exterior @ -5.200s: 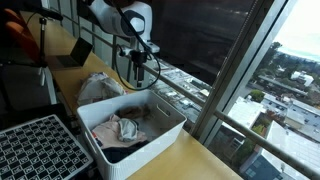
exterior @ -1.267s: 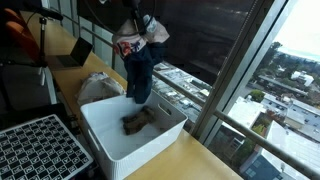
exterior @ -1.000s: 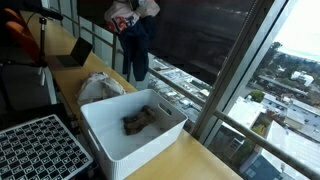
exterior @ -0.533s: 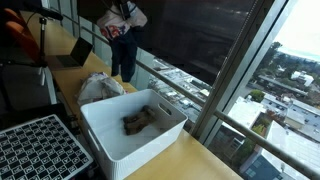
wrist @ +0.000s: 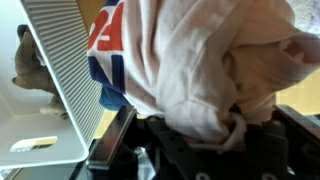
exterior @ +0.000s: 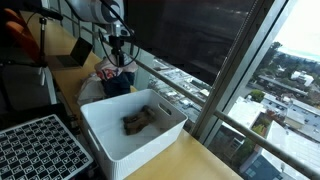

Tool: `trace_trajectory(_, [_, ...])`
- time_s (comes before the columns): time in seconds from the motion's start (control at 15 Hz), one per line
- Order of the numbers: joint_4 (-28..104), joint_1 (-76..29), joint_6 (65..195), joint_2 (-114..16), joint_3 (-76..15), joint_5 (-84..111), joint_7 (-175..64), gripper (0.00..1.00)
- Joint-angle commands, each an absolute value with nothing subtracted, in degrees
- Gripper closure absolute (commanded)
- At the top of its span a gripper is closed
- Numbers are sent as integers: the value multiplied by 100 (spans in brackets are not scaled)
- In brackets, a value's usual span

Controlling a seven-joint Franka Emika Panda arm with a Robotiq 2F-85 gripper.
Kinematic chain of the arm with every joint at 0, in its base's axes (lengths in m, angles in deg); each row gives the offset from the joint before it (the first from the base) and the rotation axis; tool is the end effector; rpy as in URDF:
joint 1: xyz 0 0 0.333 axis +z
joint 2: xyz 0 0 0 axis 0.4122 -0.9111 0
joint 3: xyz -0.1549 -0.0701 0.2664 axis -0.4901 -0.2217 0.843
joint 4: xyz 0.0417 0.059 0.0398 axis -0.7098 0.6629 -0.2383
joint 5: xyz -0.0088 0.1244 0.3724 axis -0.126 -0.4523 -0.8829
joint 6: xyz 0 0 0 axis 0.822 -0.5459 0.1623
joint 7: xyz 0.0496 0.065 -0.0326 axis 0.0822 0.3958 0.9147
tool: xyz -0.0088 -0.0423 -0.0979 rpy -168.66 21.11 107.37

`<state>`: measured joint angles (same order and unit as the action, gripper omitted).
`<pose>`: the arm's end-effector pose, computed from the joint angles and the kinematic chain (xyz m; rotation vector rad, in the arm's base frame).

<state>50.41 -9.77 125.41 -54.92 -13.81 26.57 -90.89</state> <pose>0.5831 0.2783 0.3305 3.0495 -0.1096 0.1980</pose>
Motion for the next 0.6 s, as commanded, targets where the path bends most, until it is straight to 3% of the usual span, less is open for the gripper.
trace_trajectory(0.0, [4331, -563, 12294, -6386, -1644, 2417, -8908, 100])
trace_trajectory(0.27, [3883, -392, 12061, -7057, -1780, 2131, -8575, 100])
trace_trajectory(0.33, [3810, -364, 11967, -7131, -1808, 2079, -8503, 82])
trace_trajectory(0.53, [3675, -339, 11683, -7100, -1880, 1933, -8304, 60])
